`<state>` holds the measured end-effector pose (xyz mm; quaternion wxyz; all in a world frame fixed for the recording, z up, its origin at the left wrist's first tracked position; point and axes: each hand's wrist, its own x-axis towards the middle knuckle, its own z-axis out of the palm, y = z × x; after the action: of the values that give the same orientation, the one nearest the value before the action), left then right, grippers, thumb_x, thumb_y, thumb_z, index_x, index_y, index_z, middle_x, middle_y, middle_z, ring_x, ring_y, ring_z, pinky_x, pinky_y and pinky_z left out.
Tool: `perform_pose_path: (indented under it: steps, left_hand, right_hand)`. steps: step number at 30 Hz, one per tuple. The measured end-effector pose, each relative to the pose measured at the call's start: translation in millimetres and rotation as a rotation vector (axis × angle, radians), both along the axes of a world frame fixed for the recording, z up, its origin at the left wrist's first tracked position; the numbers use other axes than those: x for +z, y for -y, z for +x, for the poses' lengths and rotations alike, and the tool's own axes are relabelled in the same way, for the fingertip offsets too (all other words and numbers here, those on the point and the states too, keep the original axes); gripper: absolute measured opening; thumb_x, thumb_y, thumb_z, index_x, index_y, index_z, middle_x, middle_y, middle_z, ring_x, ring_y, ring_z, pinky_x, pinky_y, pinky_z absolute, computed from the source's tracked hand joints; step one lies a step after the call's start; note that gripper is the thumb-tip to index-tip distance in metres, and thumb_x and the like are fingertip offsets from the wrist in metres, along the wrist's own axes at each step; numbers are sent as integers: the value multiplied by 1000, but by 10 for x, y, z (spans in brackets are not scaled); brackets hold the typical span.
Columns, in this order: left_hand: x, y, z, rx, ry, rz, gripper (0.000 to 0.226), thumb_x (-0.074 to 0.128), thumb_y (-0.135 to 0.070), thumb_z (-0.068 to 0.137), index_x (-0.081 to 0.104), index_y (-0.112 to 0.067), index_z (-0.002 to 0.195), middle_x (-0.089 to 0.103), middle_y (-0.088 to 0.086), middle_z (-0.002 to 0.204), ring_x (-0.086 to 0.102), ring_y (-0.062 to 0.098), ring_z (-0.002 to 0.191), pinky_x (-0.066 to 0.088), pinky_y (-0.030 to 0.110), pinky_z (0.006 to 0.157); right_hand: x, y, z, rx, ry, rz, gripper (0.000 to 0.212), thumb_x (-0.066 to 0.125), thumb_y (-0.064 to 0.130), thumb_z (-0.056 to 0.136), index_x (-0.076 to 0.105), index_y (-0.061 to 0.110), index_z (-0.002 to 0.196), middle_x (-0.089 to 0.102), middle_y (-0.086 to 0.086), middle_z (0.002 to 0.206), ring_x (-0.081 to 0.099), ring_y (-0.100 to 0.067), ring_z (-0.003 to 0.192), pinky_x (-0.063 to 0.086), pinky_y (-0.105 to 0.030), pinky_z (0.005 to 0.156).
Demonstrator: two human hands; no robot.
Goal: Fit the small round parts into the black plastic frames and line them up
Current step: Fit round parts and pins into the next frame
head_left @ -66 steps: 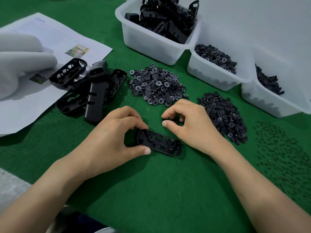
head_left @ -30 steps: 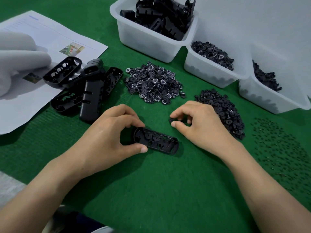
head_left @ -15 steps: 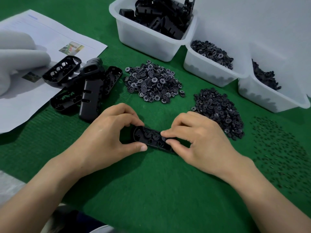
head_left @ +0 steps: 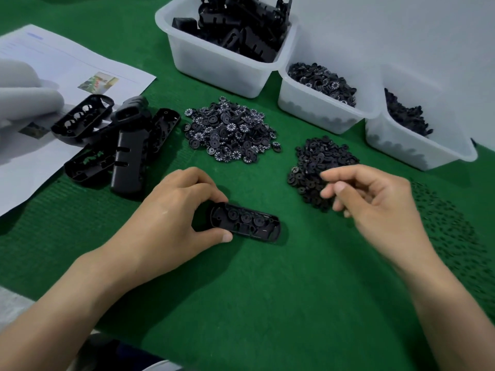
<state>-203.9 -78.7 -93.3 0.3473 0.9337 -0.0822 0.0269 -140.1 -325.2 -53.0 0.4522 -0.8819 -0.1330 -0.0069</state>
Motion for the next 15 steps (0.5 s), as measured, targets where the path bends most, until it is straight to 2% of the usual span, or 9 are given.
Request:
perform_pose_path:
  steps: [6,11,15]
  left_hand:
    - [23,438,80,-113,-22,20,46,65,-52,66,60,-27,105,46,-14,104,39,5,100,31,17,88]
    - [3,804,98,-187,-16,12,44,65,-53,68,57,-30,104,43,-17,103,36,2,100,26,12,87]
    - [-19,912,77,-215,-29,-10,44,65,-54,65,59,-30,101,43,-18,102,38,2,100,28,12,88]
  right_hand:
    - [-43,399,-1,-78,-54,-93,31,59,0,85,66,30,82,69,8,71,57,1,56,42,-7,52]
    - [-151,452,-4,-23,17,-355,16,70,9,79,69,24,78,57,18,65,50,5,56,36,-4,53]
    - [-224,372,27,41,98,-487,8,74,22,75,69,23,82,56,15,71,50,7,62,32,-6,55]
